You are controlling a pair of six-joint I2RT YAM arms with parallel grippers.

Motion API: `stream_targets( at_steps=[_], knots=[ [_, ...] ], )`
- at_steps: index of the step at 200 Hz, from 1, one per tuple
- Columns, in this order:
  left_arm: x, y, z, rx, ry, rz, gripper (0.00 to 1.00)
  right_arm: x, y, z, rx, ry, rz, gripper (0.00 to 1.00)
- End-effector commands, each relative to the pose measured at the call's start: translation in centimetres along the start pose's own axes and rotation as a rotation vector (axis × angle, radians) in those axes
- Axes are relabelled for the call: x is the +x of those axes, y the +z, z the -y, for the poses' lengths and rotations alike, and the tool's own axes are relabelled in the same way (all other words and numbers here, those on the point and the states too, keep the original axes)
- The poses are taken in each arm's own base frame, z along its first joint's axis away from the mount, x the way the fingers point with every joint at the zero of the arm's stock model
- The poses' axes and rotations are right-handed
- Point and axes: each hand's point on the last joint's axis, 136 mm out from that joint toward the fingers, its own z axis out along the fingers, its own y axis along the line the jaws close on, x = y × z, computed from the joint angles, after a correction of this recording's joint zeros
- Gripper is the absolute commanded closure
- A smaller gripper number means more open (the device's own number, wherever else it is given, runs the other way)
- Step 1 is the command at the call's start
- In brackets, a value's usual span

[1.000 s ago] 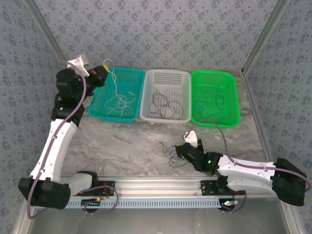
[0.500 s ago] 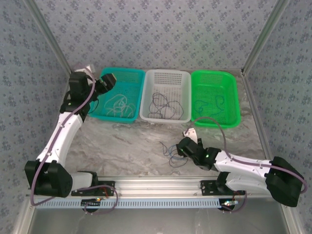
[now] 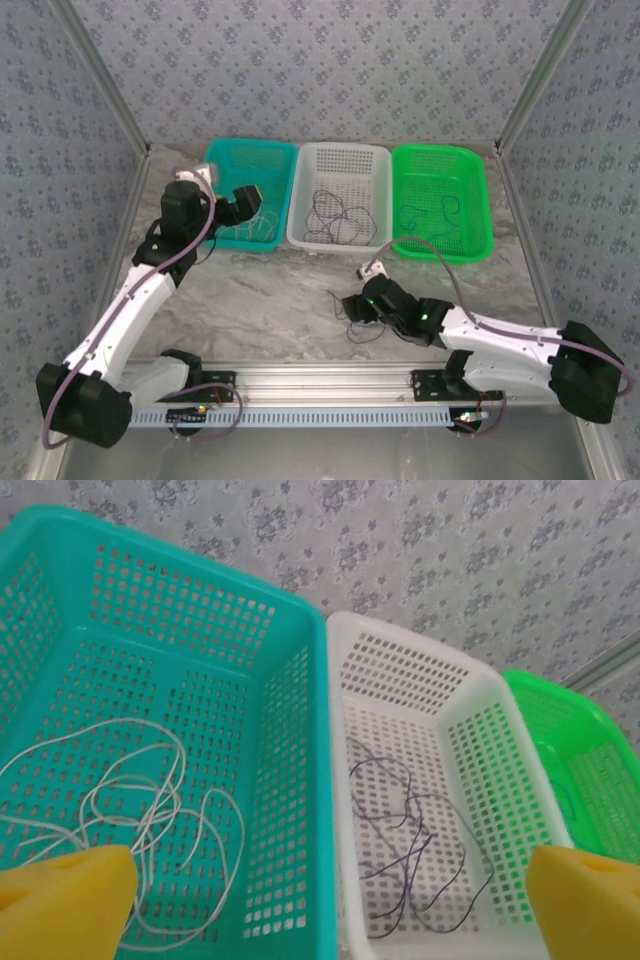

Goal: Untangle the cables

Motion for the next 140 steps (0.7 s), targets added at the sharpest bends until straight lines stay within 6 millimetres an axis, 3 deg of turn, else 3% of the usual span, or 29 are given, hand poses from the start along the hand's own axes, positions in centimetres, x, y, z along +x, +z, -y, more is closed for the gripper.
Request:
stream_targets(
  at_steps=[1, 44, 74, 110, 140],
  knots=[
    [1.2, -0.2, -0.9, -0.037, 0.041, 0.013, 0.01, -1.1, 0.4, -3.1, -0.092, -0.039, -0.026, 0.26],
    [3.4, -0.1, -1.4, -0.029, 0.022, -0.016, 0.01, -0.2, 2.6, -5.0, -0.106, -0.085, -0.131, 0.29],
    [4.2, -0.2, -1.4, -0.020, 0.014, -0.028, 0.01, 1.1, 4.4, -4.3, -0.030, -0.104, -0.213, 0.39],
    [4.6, -0.6, -1.5, -0.016, 0.009, -0.029, 0.00, 1.2, 5.0, -4.3, -0.027, -0.095, -0.201, 0.47],
    [5.0, -0.8, -1.5, -0.003, -0.006, -0.021, 0.01, 1.3, 5.5, -4.3, -0.030, -0.094, -0.215, 0.62]
  ],
)
